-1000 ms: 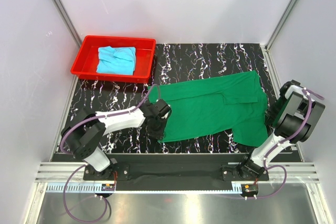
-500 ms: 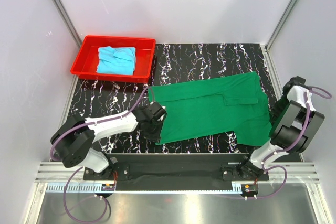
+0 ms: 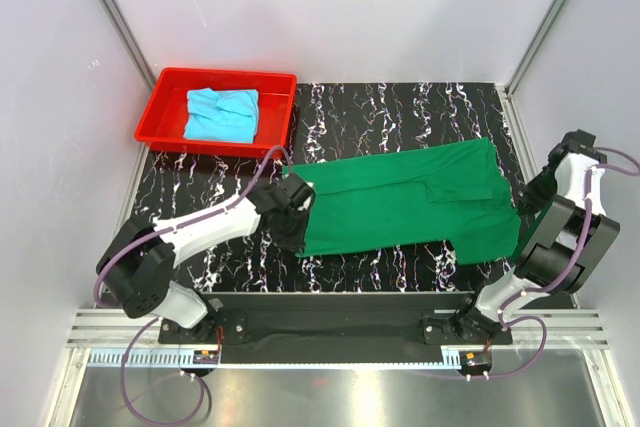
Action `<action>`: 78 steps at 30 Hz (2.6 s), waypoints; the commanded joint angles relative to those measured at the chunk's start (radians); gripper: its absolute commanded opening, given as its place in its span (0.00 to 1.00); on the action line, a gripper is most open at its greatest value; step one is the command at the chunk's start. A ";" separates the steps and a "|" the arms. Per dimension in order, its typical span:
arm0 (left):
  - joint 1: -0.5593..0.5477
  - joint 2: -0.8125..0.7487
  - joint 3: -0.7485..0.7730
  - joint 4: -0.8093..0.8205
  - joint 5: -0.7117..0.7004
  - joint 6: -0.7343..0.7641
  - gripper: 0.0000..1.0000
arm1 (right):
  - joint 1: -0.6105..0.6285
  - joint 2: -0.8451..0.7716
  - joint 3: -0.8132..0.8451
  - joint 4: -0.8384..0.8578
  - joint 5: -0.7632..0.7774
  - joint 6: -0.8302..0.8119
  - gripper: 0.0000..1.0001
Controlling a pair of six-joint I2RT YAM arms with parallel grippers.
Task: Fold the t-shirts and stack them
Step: Fold the tshirt
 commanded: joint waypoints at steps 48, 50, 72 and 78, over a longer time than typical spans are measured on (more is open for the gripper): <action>0.285 0.411 0.439 -0.152 -0.004 0.166 0.02 | 0.113 0.492 0.598 -0.083 -0.222 0.016 0.00; 0.285 0.408 0.434 -0.150 -0.001 0.161 0.03 | 0.113 0.495 0.593 -0.082 -0.219 0.014 0.00; 0.282 0.113 0.362 -0.037 0.029 0.180 0.57 | 0.270 0.314 0.551 -0.134 -0.124 0.097 0.52; 0.228 0.199 0.327 0.057 0.170 0.174 0.37 | 0.433 0.149 0.259 0.042 -0.225 0.186 0.22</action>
